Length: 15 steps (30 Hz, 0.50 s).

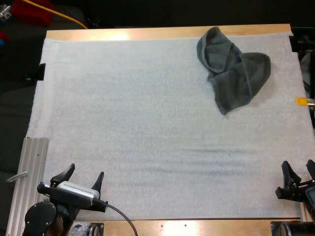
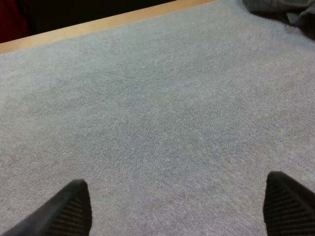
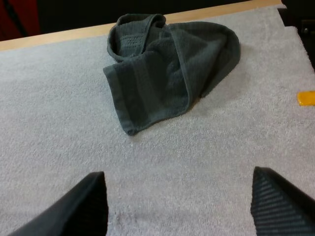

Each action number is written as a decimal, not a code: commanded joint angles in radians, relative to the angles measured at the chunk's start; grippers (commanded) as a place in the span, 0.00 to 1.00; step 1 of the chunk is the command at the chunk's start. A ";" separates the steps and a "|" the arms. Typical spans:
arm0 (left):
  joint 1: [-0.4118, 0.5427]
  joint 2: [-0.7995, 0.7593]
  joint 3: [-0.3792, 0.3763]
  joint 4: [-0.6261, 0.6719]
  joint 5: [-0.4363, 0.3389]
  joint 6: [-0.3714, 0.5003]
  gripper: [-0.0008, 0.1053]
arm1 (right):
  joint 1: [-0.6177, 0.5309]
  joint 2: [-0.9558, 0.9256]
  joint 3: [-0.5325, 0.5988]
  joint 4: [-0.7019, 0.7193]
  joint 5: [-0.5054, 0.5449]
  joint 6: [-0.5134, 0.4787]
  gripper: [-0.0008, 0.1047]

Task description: Pick towel from pile, fold and stack

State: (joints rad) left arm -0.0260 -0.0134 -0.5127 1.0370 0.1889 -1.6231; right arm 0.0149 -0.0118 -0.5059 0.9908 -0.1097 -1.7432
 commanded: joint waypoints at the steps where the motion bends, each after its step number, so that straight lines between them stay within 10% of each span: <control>1: -0.006 -0.133 -0.005 -0.015 0.002 -0.010 0.66 | 0.001 -0.038 -0.002 0.006 0.002 -0.008 0.58; 15: -0.006 -0.133 -0.005 -0.015 0.002 -0.017 0.66 | 0.001 -0.038 -0.002 0.006 -0.006 -0.008 0.58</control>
State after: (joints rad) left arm -0.0260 -0.0134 -0.5127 1.0370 0.1889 -1.6258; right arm 0.0149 -0.0118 -0.5059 0.9908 -0.1097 -1.7432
